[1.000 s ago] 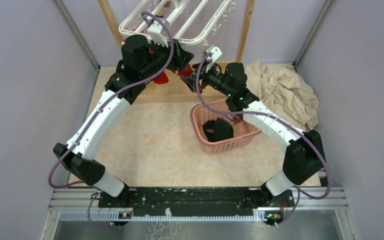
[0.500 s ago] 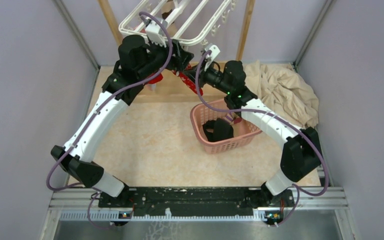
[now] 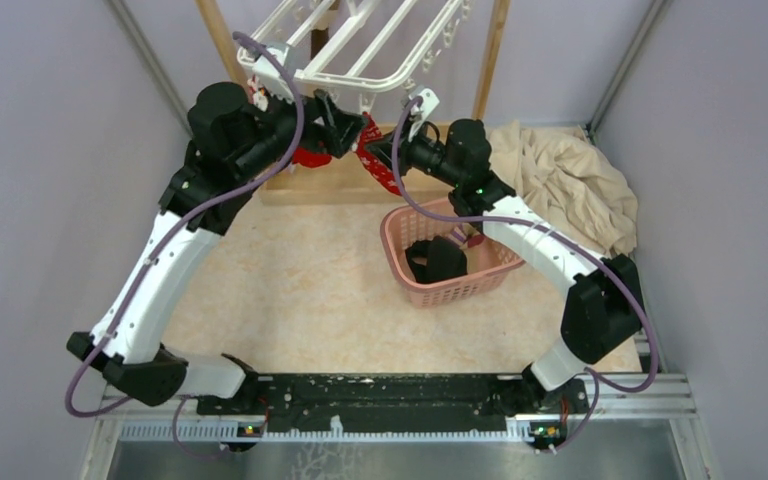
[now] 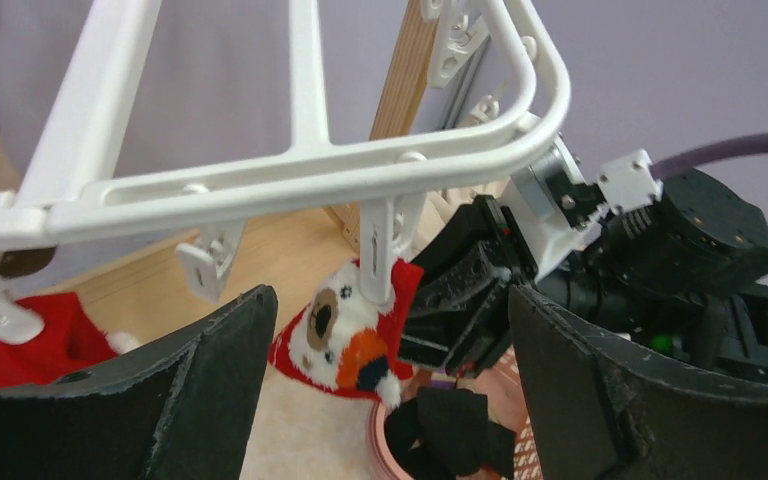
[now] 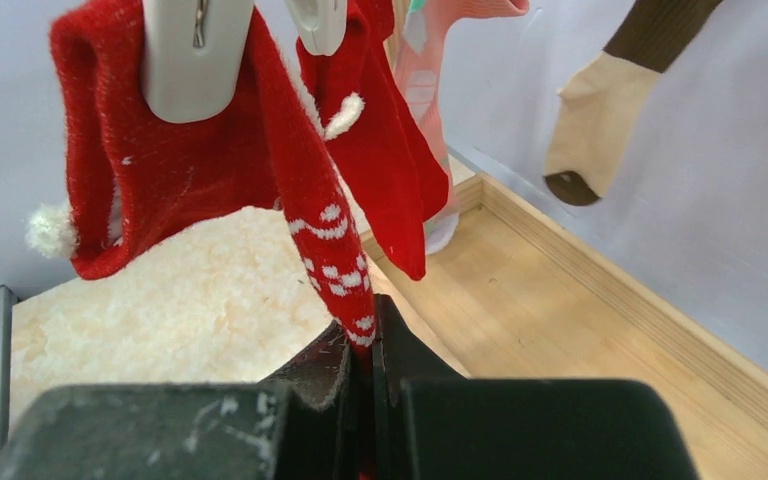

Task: Remove the socks clipped to the hanger
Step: Remove the sock from the hanger.

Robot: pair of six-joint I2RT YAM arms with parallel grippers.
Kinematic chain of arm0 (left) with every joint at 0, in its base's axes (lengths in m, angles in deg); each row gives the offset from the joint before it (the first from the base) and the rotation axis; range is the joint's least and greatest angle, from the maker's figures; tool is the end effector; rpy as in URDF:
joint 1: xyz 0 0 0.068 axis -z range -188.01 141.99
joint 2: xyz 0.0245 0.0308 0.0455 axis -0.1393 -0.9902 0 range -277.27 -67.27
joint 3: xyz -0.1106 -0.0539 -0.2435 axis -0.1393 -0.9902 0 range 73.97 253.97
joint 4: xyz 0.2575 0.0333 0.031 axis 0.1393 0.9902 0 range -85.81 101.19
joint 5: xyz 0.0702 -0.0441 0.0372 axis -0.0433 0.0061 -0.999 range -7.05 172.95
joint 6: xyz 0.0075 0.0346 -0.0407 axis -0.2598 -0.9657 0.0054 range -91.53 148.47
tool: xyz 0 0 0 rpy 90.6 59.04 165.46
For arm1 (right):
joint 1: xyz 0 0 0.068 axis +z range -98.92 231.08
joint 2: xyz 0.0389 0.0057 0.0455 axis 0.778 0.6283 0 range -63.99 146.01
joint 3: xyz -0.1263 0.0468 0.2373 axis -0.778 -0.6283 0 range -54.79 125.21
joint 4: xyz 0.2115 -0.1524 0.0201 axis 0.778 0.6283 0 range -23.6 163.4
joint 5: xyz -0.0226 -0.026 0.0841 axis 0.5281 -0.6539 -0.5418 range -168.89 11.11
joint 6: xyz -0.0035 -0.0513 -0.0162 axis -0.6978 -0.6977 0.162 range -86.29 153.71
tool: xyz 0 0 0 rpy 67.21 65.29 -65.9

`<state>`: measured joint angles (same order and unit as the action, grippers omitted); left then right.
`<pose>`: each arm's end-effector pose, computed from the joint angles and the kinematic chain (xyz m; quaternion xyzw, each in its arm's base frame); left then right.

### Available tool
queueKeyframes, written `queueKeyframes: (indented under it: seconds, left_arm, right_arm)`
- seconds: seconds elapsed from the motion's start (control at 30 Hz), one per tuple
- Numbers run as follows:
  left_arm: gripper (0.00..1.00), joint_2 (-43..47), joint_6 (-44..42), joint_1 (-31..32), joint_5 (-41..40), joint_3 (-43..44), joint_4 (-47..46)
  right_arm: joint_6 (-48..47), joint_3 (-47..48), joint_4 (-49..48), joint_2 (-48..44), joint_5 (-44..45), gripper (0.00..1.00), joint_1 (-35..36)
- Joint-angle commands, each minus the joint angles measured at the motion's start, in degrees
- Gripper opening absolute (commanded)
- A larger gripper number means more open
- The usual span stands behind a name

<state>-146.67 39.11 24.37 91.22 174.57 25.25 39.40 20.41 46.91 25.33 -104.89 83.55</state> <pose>0.2400 -0.1581 0.5177 0.1830 0.6821 -0.3063 0.6383 0.3078 0.2142 0.3859 -0.3137 0.5996 0.3786 0.6314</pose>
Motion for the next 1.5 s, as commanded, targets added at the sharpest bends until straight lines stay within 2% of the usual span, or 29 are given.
queueKeyframes:
  seconds: [0.0,0.33,1.13,1.33,1.4,1.47]
  left_arm:
    - [0.91,5.3,-0.2,0.1,-1.1,-2.0,4.6]
    - [0.78,10.3,2.6,0.2,-2.6,-7.2,7.1]
    - [0.81,10.9,4.8,0.2,-2.8,-10.9,4.1]
    - [0.88,10.9,5.1,0.2,-3.1,-12.6,3.1]
    - [0.98,10.8,5.1,0.1,-3.2,-13.0,2.7]
    - [0.99,10.5,5.1,0.1,-3.2,-13.2,2.3]
  right_arm:
    - [0.5,3.5,-0.8,-2.4,-0.4,0.0,-0.2]
    - [0.5,3.4,0.2,-3.0,-0.2,0.0,0.0]
    - [-0.2,3.6,2.7,-3.1,1.8,0.0,1.5]
    - [-0.2,3.5,4.0,-3.6,2.3,0.0,2.2]
    - [-0.2,3.2,4.5,-3.9,2.4,0.0,2.3]
    - [-0.2,3.0,4.9,-4.3,2.5,0.0,2.5]
